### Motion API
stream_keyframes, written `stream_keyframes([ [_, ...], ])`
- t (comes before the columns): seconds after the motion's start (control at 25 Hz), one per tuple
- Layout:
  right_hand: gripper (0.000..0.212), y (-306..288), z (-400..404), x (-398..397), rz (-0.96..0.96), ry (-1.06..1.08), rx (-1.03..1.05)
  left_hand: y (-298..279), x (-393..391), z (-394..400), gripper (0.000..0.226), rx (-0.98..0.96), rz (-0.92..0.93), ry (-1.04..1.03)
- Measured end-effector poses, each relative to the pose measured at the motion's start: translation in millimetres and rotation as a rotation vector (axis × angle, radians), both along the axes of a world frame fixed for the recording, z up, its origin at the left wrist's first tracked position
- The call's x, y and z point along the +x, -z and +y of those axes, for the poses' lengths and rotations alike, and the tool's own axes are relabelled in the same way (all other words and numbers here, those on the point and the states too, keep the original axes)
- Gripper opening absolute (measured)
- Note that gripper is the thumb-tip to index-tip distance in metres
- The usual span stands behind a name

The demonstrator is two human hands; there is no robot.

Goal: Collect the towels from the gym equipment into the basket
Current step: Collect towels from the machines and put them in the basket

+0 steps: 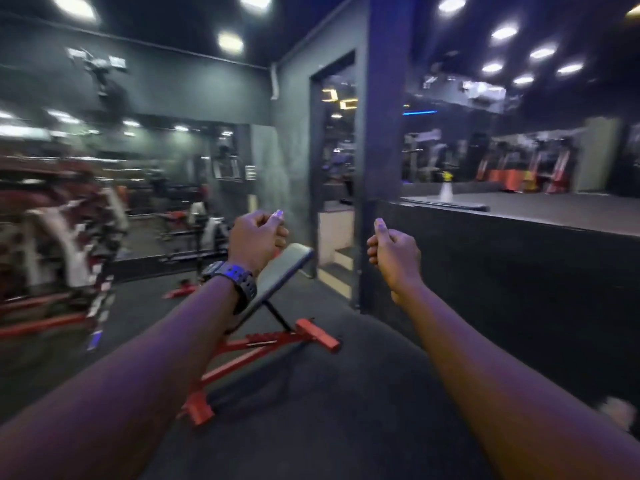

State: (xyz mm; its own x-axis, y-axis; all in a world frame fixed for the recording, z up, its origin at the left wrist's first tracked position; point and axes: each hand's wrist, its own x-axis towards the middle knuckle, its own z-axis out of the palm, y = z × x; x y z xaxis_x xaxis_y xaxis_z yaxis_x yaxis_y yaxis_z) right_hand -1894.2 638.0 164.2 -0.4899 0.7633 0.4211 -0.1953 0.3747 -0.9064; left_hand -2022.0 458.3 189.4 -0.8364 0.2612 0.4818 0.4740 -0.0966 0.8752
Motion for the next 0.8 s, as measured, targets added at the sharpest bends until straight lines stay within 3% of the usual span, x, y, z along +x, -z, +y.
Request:
stream_keyframes([
  [0.36,0.048,14,-195,-105,0.028,-0.323,-0.046,24,-57,-266,0.035,0.034,-0.074,-0.417],
  [0.6,0.047,14,-244,-127,-0.009,-0.332,-0.016,21,-63,-321,0.046,0.013,-0.05,-0.528],
  [0.8,0.047,6,-250,-160,0.008,-0.376,-0.002,13,-74,-336,0.038,0.091,-0.038,-0.58],
])
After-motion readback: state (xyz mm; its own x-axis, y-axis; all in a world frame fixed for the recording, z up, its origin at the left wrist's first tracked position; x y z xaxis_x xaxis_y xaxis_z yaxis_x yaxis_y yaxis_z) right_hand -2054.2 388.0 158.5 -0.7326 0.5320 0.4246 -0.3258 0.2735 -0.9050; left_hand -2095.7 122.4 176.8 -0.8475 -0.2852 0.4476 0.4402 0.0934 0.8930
